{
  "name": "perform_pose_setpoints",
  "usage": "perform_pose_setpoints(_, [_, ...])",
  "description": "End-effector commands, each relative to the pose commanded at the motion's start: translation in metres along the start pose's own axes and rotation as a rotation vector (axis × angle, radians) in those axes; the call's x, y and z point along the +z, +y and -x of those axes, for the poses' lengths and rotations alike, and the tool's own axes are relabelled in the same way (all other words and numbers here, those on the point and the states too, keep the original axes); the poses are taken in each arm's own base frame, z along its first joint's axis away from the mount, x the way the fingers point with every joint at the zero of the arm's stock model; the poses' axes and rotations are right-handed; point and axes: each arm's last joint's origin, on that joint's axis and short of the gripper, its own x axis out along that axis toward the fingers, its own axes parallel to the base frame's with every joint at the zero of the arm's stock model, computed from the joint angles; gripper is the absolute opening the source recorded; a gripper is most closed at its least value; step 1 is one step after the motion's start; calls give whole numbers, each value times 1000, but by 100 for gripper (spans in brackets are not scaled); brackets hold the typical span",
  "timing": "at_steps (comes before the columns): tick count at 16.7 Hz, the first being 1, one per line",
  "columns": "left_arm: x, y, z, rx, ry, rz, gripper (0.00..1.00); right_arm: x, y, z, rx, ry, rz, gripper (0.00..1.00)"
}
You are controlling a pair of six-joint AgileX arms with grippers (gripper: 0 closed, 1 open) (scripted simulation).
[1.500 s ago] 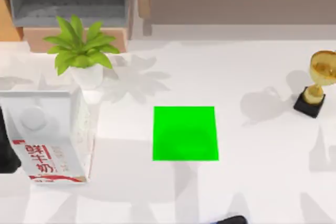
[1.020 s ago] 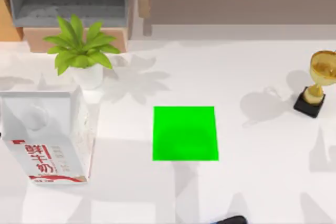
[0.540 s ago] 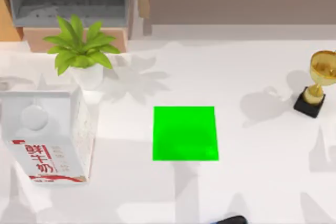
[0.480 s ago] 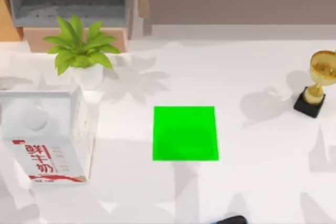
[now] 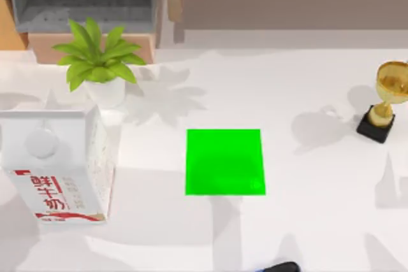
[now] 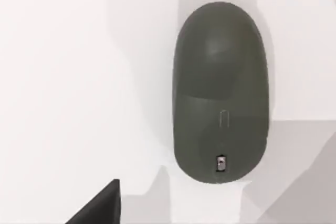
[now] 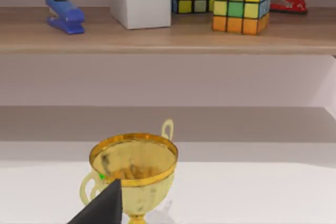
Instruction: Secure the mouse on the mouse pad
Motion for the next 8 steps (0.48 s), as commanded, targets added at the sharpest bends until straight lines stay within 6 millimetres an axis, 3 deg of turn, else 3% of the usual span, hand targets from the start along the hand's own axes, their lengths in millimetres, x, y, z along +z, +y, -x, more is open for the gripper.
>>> perform_pose_setpoints(8, [1,3,2,15,22,20,100,0,0,0,0,0,0,100])
